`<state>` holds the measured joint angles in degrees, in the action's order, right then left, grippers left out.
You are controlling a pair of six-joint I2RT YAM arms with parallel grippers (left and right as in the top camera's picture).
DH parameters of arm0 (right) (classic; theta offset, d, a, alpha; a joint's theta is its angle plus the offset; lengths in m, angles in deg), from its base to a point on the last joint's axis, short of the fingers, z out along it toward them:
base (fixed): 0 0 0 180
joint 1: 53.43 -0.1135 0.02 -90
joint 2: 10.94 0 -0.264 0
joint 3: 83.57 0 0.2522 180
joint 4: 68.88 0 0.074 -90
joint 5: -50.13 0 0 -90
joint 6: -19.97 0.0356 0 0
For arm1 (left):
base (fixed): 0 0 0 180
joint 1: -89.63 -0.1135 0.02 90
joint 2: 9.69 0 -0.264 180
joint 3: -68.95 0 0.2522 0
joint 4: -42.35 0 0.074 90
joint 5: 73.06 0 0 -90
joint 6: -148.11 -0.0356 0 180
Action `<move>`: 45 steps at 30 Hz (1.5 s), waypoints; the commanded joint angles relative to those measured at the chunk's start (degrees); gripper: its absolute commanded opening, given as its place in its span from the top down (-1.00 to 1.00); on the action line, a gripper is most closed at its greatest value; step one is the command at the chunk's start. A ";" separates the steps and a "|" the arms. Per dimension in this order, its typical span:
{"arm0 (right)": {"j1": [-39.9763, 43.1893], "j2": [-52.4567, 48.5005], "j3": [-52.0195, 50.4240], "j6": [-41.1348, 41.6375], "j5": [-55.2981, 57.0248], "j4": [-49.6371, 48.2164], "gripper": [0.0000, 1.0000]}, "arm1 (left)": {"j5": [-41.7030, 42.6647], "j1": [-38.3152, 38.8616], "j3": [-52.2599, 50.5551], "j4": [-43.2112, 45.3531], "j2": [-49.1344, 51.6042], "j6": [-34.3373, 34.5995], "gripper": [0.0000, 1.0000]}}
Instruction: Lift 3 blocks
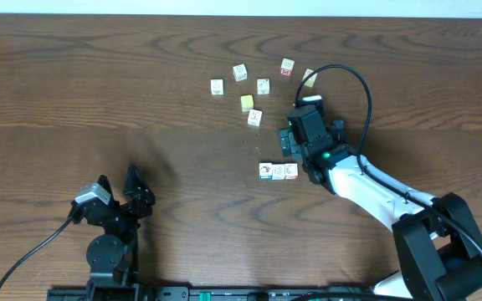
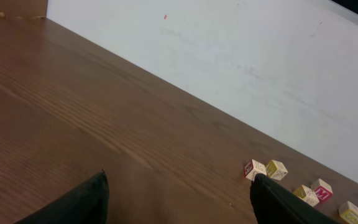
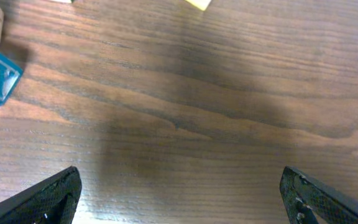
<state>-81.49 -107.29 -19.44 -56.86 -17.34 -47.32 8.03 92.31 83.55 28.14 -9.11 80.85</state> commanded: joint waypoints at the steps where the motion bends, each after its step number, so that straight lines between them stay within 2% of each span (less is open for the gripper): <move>1: -0.85 4.26 -0.04 0.04 -0.59 2.58 -0.99 | 0.31 -0.26 -0.59 -3.13 -0.31 0.28 -0.47; 8: -1.62 20.72 -6.05 0.00 -0.33 3.54 -0.99 | 0.31 -0.26 -0.59 -3.10 -0.31 0.28 -0.47; 12: -0.50 35.23 -15.82 2.89 4.42 -1.20 -0.98 | 0.31 -0.26 -0.59 -3.10 -0.31 0.28 -0.47; 17: 2.10 50.21 -25.24 0.87 4.15 -5.33 -0.98 | 0.31 -0.24 -0.59 -3.10 -0.31 0.26 -0.47; 20: 6.32 58.07 -28.13 -1.51 0.98 -5.44 -0.99 | 0.31 -0.26 -0.59 -3.13 -0.31 0.28 -0.47; 28: 26.84 75.54 -30.58 -5.33 -16.50 -6.67 -0.98 | 0.31 -0.24 -0.59 -3.10 -0.31 0.28 -0.47; 31: 30.49 81.37 -31.80 -7.08 -16.85 -5.22 -0.98 | 0.31 -0.26 -0.59 -3.10 -0.31 0.28 -0.47; 36: 31.41 90.29 -37.97 -7.04 -18.12 -6.51 -0.98 | 0.31 -0.24 -0.59 -3.10 -0.31 0.28 -0.47; 45: 32.30 96.08 -47.50 -7.02 -20.65 -9.79 -0.99 | 0.31 -0.24 -0.59 -3.10 -0.31 0.28 -0.47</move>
<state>-50.01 -12.08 -64.86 -63.11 -35.92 -56.79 8.91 92.31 83.77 27.70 -9.11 80.85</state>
